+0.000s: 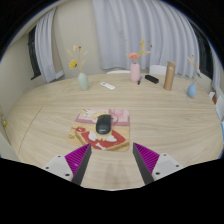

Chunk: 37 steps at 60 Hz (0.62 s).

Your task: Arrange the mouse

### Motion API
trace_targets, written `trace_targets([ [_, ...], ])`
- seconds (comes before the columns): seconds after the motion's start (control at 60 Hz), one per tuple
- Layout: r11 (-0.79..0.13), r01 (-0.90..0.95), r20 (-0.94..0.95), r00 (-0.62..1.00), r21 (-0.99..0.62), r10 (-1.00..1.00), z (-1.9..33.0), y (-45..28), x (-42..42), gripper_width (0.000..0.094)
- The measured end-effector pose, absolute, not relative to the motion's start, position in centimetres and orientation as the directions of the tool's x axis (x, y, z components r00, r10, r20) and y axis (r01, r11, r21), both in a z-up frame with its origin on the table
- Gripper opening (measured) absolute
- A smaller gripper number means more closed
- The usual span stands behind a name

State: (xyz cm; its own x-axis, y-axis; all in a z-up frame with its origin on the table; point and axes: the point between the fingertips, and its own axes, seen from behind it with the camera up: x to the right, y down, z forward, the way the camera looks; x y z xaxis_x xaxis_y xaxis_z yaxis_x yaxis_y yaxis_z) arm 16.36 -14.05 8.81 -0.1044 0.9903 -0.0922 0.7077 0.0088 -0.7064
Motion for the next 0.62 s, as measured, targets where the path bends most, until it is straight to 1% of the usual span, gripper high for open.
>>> trace_targets([
  [0.1, 0.029, 0.714, -0.036, -0.077, -0.700, 0.996, 9.5, -10.8, 20.8, 0.0852],
  [0.233, 0.016, 0.717, -0.012, -0.034, -0.696, 0.999, 9.9, -8.1, 24.9, 0.0853],
  [0.467, -0.001, 0.715, 0.024, 0.025, -0.699, 0.999, 9.7, -5.1, 28.0, 0.0854],
  [0.617, -0.018, 0.725, -0.012, 0.013, -0.689, 1.000, 9.5, -5.8, 28.9, 0.0852],
])
